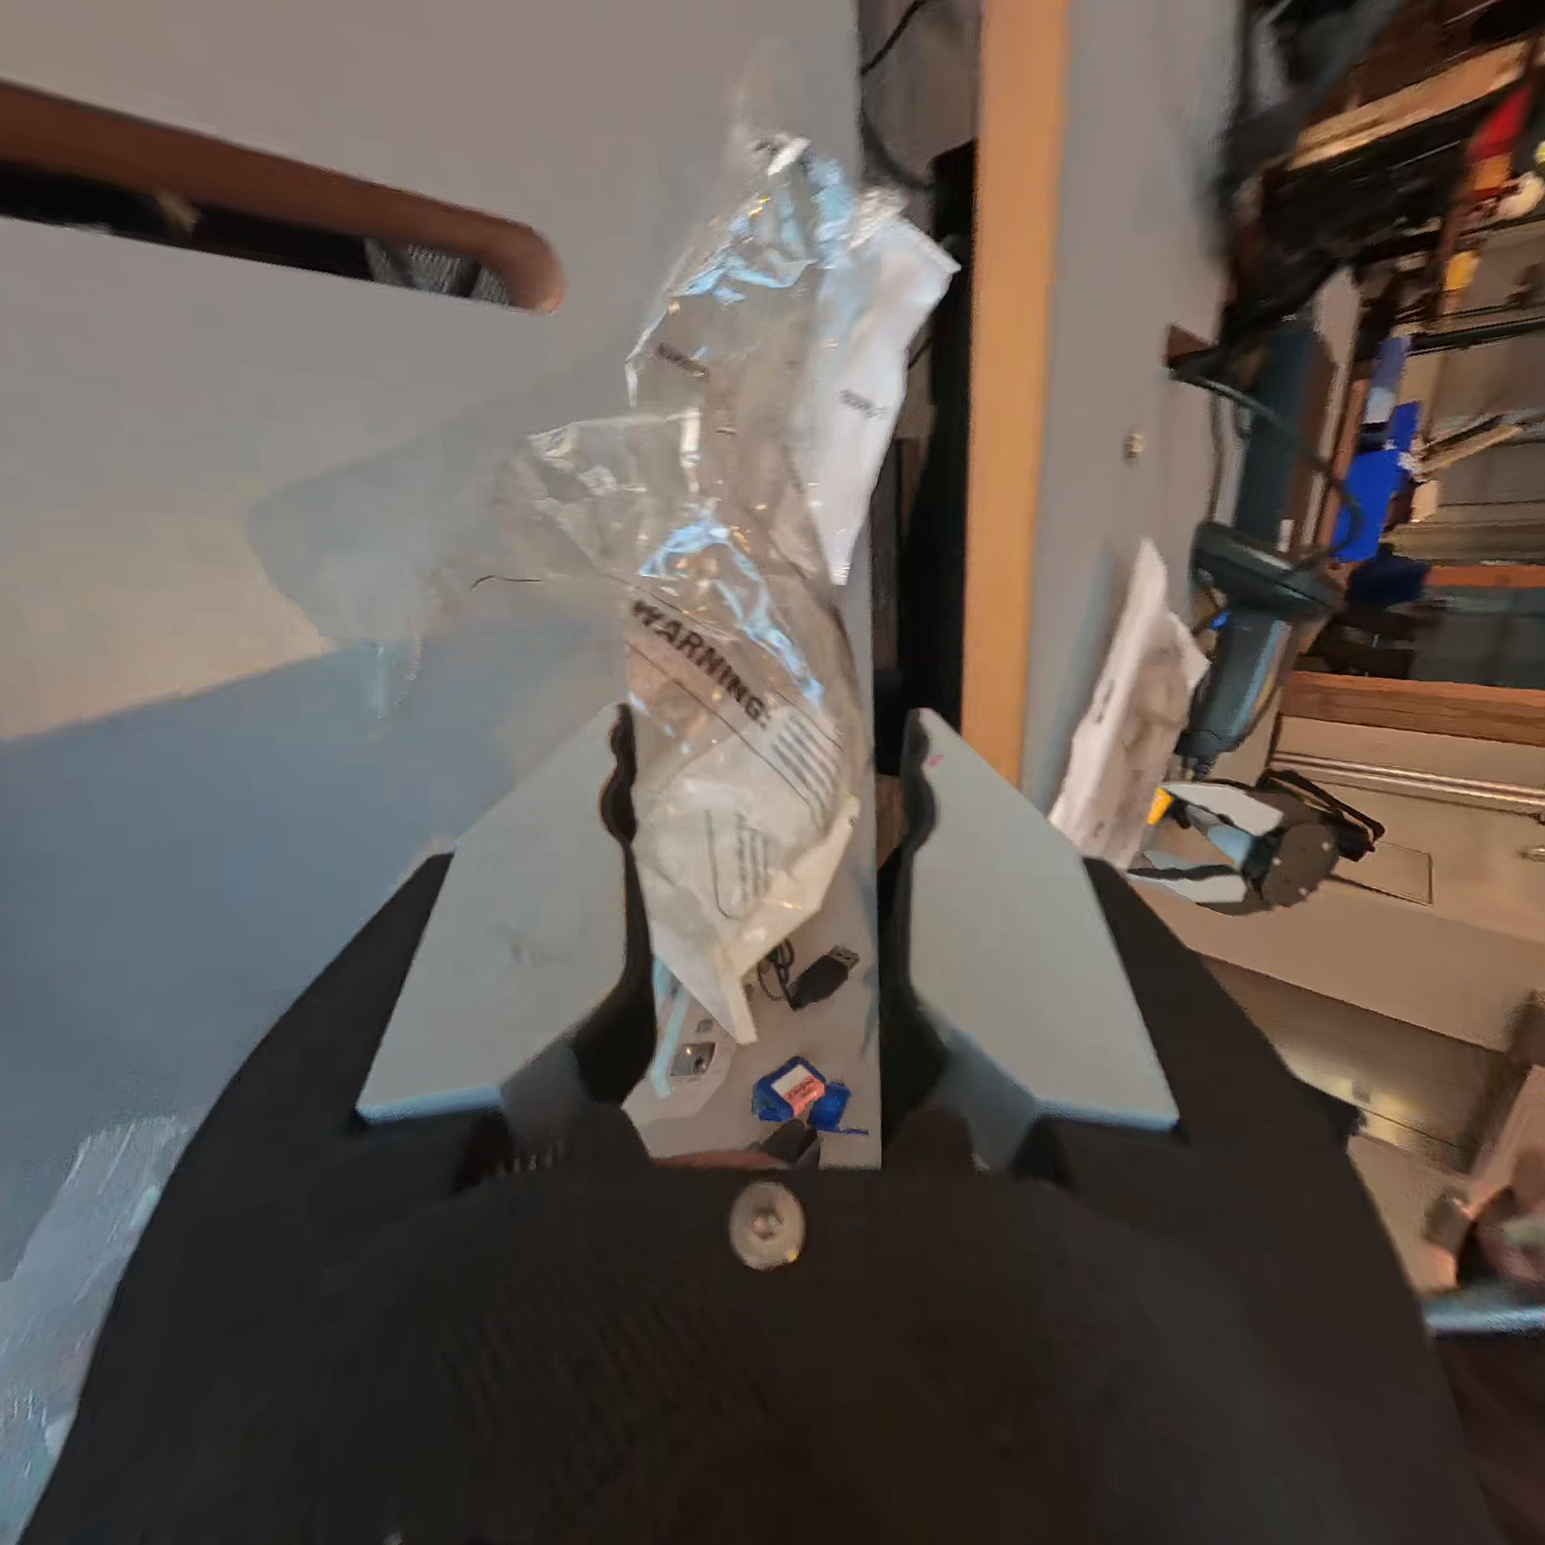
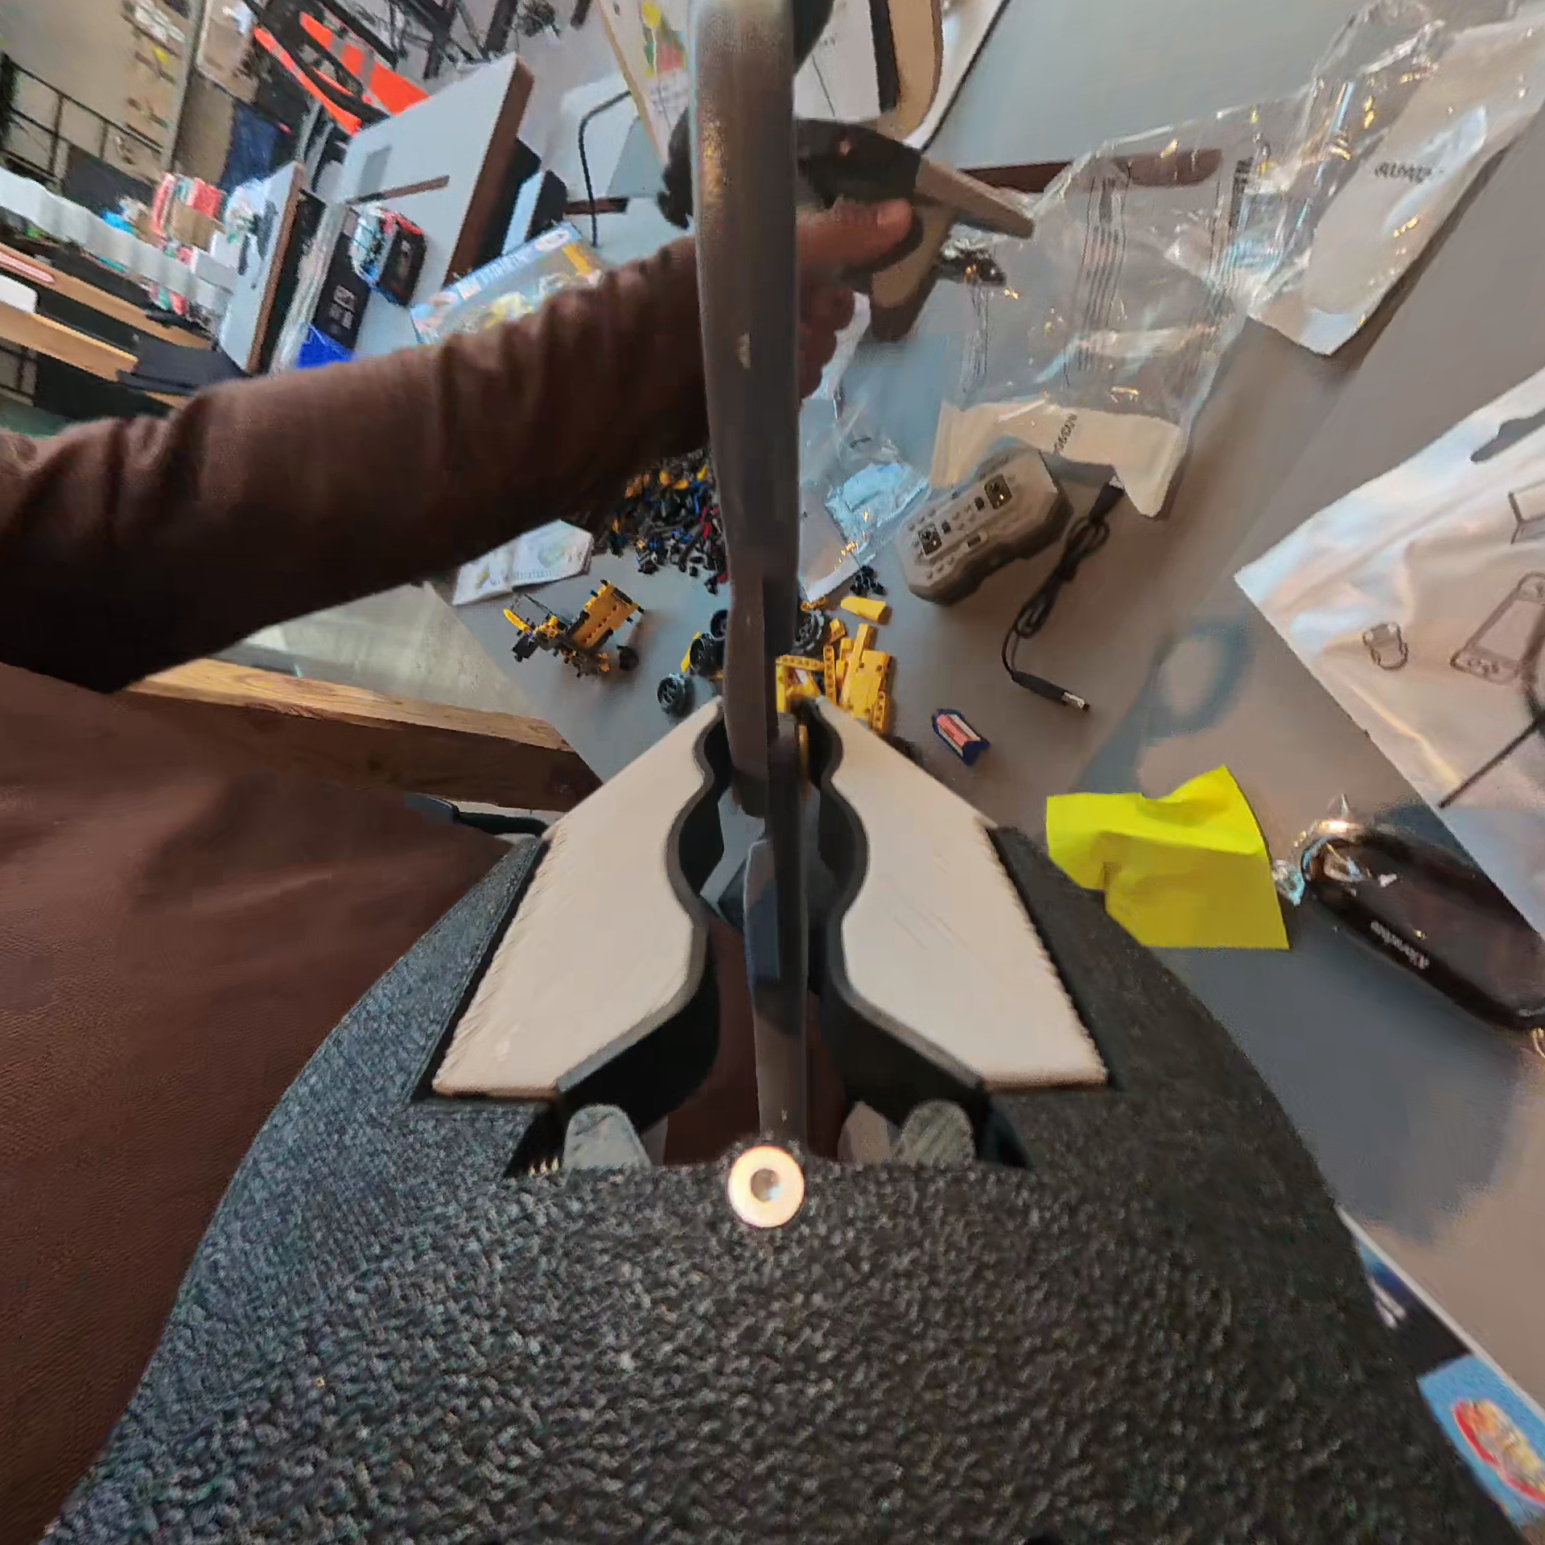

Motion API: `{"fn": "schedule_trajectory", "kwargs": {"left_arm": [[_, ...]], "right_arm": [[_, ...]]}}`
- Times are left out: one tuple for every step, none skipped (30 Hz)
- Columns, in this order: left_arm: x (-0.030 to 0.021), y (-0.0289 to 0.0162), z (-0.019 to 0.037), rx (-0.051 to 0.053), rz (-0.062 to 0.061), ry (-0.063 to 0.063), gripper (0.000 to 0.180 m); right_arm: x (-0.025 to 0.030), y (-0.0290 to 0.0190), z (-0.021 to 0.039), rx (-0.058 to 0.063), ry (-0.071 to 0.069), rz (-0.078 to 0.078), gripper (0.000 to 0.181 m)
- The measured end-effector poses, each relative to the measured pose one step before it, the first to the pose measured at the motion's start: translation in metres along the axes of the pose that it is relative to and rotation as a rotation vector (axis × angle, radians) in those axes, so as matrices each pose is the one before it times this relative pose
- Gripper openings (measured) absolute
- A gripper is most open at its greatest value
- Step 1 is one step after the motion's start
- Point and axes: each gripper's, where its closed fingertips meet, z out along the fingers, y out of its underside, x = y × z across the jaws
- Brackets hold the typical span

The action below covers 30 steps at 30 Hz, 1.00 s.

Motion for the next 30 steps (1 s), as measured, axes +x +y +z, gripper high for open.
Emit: {"fn": "schedule_trajectory", "kwargs": {"left_arm": [[-0.00289,-0.00229,0.00624,-0.0053,-0.0102,-0.0011,0.038],[0.00245,-0.00414,0.00354,0.0209,0.0004,0.0197,0.009],[0.00145,-0.00344,0.00148,0.0212,0.0015,-0.0054,0.000],[0.00719,-0.00205,-0.00068,0.0077,0.0313,0.0093,0.000],[0.01147,-0.00104,-0.00279,0.0025,0.0508,0.0128,0.000],[0.01534,-0.00054,-0.00514,0.0002,0.0668,0.0161,0.000],[0.01998,-0.00106,-0.00829,-0.0026,0.0815,0.0251,0.000],[0.02254,-0.00234,-0.01110,-0.0065,0.1022,0.0168,0.000],[0.02703,-0.00199,-0.01227,-0.0278,0.1281,0.0242,0.000],[0.03549,-0.00101,-0.01152,-0.0489,0.1399,0.0611,0.000],[0.04387,0.00036,-0.00826,-0.0716,0.1338,0.0996,0.000],[0.04268,-0.00152,-0.00246,-0.0694,0.1456,0.0730,0.000],[0.03455,-0.00165,0.00450,-0.0822,0.1350,0.0271,0.000],[0.03175,-0.00114,0.01064,-0.0914,0.0923,0.0366,0.000],[0.03125,-0.00476,0.01597,-0.0578,0.0616,0.0599,0.000],[0.02493,-0.00735,0.01997,-0.0239,0.0407,0.0475,0.000],[0.01732,-0.00551,0.02300,-0.0135,0.0215,0.0283,0.000],[0.01293,-0.00040,0.02489,-0.0250,0.0043,0.0279,0.000],[0.00931,0.00171,0.02544,-0.0231,-0.0092,0.0278,0.000],[0.00784,-0.00145,0.02381,0.0054,-0.0310,0.0333,0.000],[0.00937,-0.00448,0.02113,0.0284,-0.0458,0.0520,0.000],[0.00710,-0.00324,0.01883,0.0246,-0.0407,0.0453,0.000],[-0.00006,0.00066,0.01707,0.0034,-0.0209,0.0079,0.000],[-0.00659,0.00272,0.01455,-0.0086,-0.0128,-0.0272,0.000],[-0.00622,0.00257,0.01229,-0.0084,-0.0121,-0.0199,0.000],[-0.00160,0.00226,0.01008,-0.0086,-0.0101,0.0113,0.000],[-0.00088,0.00069,0.00776,-0.0022,-0.0086,0.0153,0.000],[-0.00323,0.00067,0.00608,-0.0071,-0.0044,-0.0055,0.000],[-0.00061,-0.00094,0.00482,-0.0010,0.0014,0.0051,0.000],[0.00333,-0.00218,0.00415,0.0023,0.0002,0.0282,0.000]], "right_arm": [[0.00210,0.00587,-0.00373,-0.0141,0.0143,0.0007,0.015],[0.00174,0.00511,-0.00445,-0.0089,0.0091,0.0025,0.015],[0.00109,0.00398,-0.00525,-0.0007,0.0035,0.0065,0.015],[0.00085,0.00391,-0.00615,-0.0014,0.0005,0.0104,0.015],[0.00109,0.00410,-0.00732,-0.0037,0.0034,0.0058,0.015],[0.00192,0.00426,-0.00854,-0.0050,0.0103,0.0016,0.015],[0.00204,0.00484,-0.00994,-0.0096,0.0127,0.0014,0.015],[0.00185,0.00516,-0.01098,-0.0119,0.0141,-0.0028,0.015],[0.00180,0.00517,-0.01194,-0.0107,0.0172,-0.0064,0.015],[0.00138,0.00587,-0.01198,-0.0150,0.0145,-0.0046,0.015],[0.00091,0.00698,-0.01110,-0.0221,0.0093,-0.0004,0.015],[-0.00001,0.00793,-0.00941,-0.0293,0.0007,0.0013,0.015],[-0.00110,0.00832,-0.00733,-0.0334,-0.0039,0.0011,0.015],[-0.00165,0.00749,-0.00527,-0.0297,-0.0024,-0.0035,0.015],[-0.00242,0.00647,-0.00371,-0.0252,-0.0032,-0.0062,0.015],[-0.00247,0.00583,-0.00232,-0.0220,-0.0031,-0.0030,0.015],[-0.00175,0.00668,-0.00090,-0.0252,-0.0008,-0.0012,0.015],[-0.00067,0.00884,0.00084,-0.0348,0.0016,0.0000,0.015],[0.00146,0.00978,0.00272,-0.0350,0.0085,0.0038,0.015],[0.00332,0.01096,0.00365,-0.0356,0.0109,0.0108,0.015],[0.00482,0.01108,0.00407,-0.0320,0.0090,0.0204,0.015],[0.00615,0.00969,0.00394,-0.0220,0.0067,0.0270,0.015],[0.00723,0.00840,0.00382,-0.0164,0.0066,0.0256,0.015],[0.00799,0.00708,0.00382,-0.0163,0.0089,0.0229,0.015],[0.00904,0.00582,0.00383,-0.0201,0.0173,0.0194,0.015],[0.00934,0.00421,0.00372,-0.0231,0.0245,0.0070,0.015],[0.00895,0.00318,0.00389,-0.0278,0.0242,0.0028,0.015],[0.00806,0.00189,0.00389,-0.0293,0.0195,0.0006,0.015],[0.00561,0.00011,0.00373,-0.0257,0.0055,-0.0010,0.015],[0.00377,-0.00148,0.00301,-0.0224,-0.0053,-0.0003,0.015]]}}
